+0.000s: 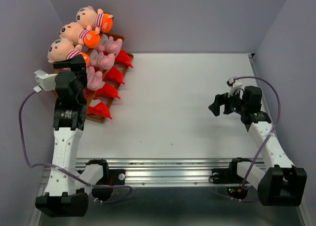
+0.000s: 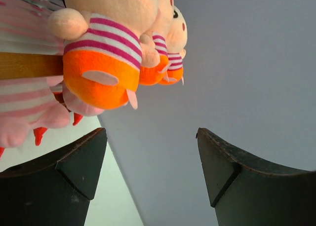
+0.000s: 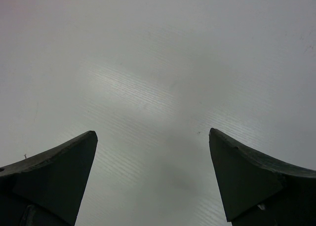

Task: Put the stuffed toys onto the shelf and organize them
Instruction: Place the stuffed toy onto shelf

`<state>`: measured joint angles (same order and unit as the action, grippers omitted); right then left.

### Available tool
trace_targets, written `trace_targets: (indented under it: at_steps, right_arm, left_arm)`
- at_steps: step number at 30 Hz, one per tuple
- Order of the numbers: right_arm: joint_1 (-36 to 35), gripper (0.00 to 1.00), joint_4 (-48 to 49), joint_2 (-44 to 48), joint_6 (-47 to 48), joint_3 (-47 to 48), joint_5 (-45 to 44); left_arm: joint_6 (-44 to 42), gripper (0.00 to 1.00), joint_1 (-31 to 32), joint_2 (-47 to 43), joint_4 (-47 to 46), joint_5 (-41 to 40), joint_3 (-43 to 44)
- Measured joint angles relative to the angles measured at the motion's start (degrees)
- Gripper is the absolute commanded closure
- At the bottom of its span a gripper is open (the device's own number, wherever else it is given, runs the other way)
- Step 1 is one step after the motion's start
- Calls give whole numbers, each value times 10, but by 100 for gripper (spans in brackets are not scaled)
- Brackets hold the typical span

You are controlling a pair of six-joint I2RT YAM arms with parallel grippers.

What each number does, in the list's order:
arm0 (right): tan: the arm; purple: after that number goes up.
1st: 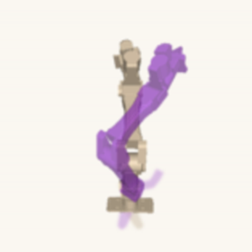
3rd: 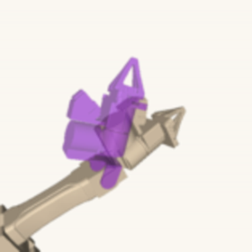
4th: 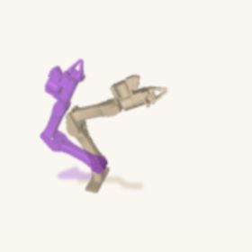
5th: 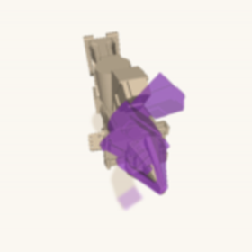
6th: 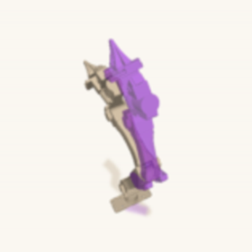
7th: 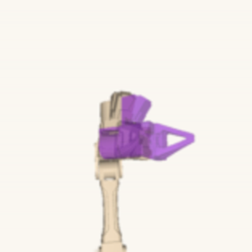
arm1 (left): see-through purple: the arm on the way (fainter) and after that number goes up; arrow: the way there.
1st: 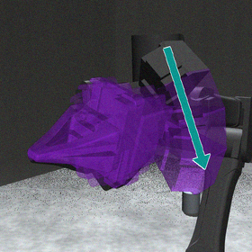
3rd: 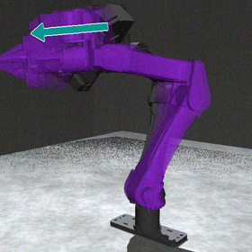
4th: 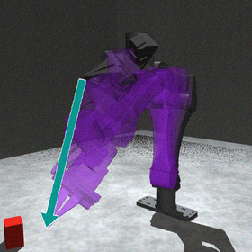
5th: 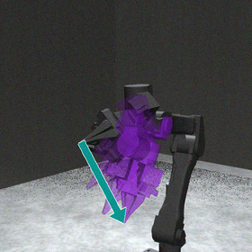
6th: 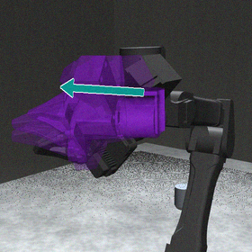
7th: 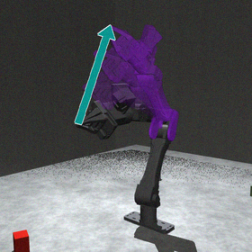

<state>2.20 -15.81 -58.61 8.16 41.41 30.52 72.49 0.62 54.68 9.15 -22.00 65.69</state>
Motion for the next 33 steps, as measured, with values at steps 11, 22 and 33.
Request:
trace_targets:
  at_steps: [11,22,33]
  right_arm:
    - [0,0,-3,24,12,0,0]
    - [0,0,-6,37,19,0,-1]
    - [0,0,-6,38,21,0,-2]
  left_arm:
    - [-171,12,0,-32,39,217,47]
    - [-362,7,0,59,32,414,322]
    - [-483,18,0,9,118,261,316]
